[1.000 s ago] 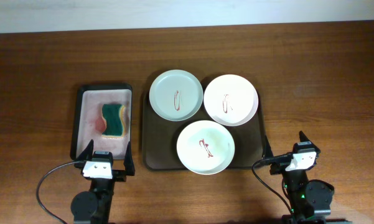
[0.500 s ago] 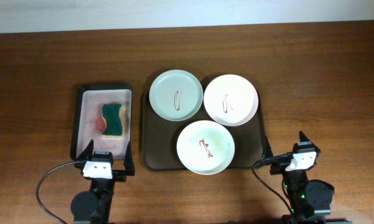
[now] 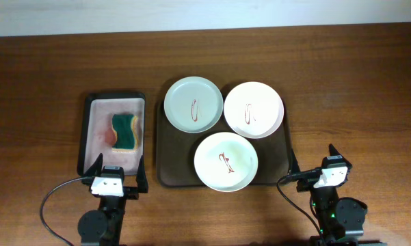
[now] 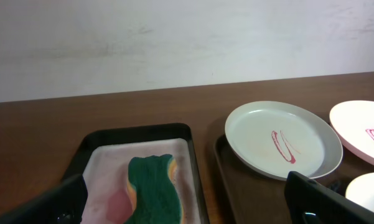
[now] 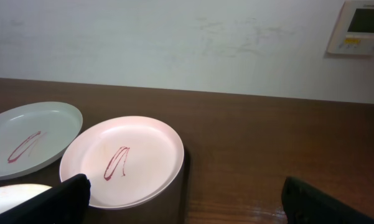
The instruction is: Clean dirty plates on tray and stack at the side
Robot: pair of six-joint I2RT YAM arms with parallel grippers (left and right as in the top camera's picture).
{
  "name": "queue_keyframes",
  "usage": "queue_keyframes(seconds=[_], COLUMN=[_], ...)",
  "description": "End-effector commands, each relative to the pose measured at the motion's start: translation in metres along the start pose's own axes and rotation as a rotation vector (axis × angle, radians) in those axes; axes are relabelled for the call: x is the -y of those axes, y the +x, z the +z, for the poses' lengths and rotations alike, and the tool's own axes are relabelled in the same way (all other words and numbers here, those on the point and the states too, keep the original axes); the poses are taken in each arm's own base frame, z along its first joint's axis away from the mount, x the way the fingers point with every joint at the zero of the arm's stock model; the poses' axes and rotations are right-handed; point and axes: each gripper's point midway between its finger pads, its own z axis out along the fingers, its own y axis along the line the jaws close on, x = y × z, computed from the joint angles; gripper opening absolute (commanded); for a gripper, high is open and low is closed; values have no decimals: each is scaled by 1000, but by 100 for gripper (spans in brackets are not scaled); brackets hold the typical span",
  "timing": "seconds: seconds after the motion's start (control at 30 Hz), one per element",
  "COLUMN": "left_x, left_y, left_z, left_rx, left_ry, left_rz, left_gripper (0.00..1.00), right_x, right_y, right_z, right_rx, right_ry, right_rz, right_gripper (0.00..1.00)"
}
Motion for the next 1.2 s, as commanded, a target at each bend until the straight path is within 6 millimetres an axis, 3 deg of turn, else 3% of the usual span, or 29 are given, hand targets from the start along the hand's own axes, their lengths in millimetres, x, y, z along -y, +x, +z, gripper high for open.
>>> queue_keyframes(seconds=[0.0, 0.63, 0.77, 0.97, 1.17], left_x=[-1, -3, -3, -3, -4], left_y=[2, 2, 2, 6, -10], left_z=[0, 0, 0, -1, -3], left_rx=[-1, -3, -4, -56, -135], left_ry=[-6, -21, -22, -23, -25], left_rz=[16, 16, -30, -130, -132], left_gripper=[99, 99, 99, 99, 99], right_x=[0, 0, -9, -10, -11], right_y=[2, 2, 0, -8, -21], right_z=[0, 0, 0, -2, -8], right_rx=[-3, -3, 7, 11, -50], right_ry=[3, 5, -47, -59, -61], right_rz=[-7, -7, -6, 135, 165], right_gripper=[99, 99, 99, 99, 99])
